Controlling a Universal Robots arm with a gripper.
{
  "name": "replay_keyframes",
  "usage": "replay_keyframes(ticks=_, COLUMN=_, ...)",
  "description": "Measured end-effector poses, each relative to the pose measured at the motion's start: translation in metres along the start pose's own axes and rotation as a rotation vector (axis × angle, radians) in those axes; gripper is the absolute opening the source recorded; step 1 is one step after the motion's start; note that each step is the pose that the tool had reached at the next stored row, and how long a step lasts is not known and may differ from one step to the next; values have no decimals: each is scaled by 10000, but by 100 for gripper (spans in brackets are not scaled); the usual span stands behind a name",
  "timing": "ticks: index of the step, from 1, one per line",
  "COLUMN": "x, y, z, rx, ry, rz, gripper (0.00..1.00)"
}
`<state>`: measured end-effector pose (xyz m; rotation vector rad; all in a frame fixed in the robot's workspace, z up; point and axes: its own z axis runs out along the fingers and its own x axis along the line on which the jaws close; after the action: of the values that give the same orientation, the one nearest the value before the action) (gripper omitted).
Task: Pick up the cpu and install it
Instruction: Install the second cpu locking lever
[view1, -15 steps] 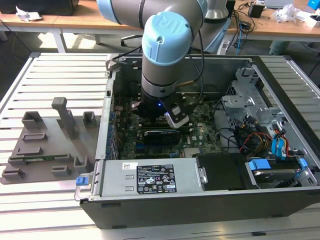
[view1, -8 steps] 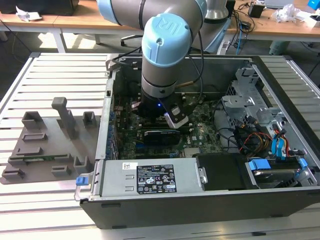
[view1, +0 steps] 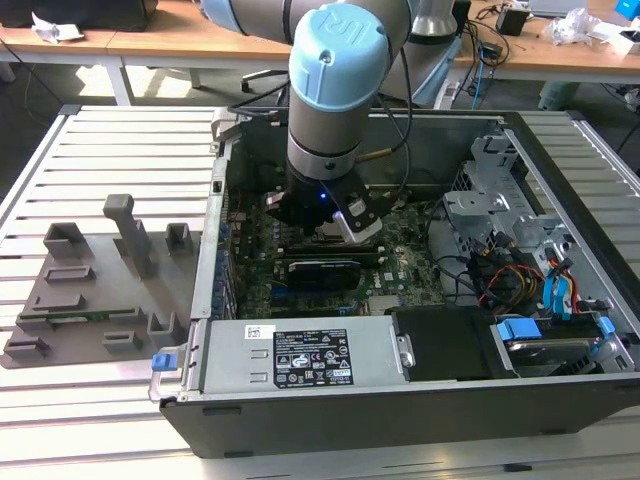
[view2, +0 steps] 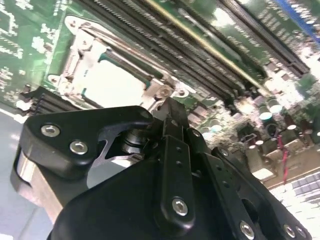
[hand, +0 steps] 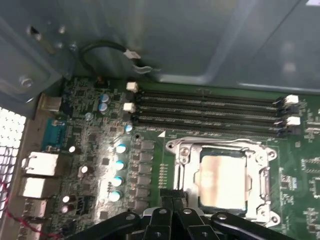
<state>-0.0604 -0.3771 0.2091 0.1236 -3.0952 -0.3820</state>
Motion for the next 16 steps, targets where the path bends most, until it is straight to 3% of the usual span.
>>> replay_keyframes(ticks=4, x=-92, y=53, z=13, rx=279, ry=32, rz=11, gripper=11)
replay_keyframes(ticks=6, x=-133, y=91, z=21, rx=590, ry=70, rz=24, gripper=11)
replay_keyframes(ticks=7, x=-154, y=109, z=26, rx=844, ry=101, rz=34, gripper=11)
replay_keyframes(ticks=10, x=-184, y=139, z=33, rx=1424, ry=160, rz=56, gripper=11)
replay_keyframes(ticks=11, x=-201, y=164, z=39, rx=1805, ry=191, rz=68, gripper=11)
replay_keyframes(ticks=12, x=-220, y=210, z=51, rx=2116, ry=222, rz=81, gripper=11)
replay_keyframes(ticks=15, x=-288, y=309, z=74, rx=2217, ry=275, rz=89, gripper=11)
replay_keyframes(ticks=16, x=-309, y=332, z=80, rx=2297, ry=293, rz=94, gripper=11)
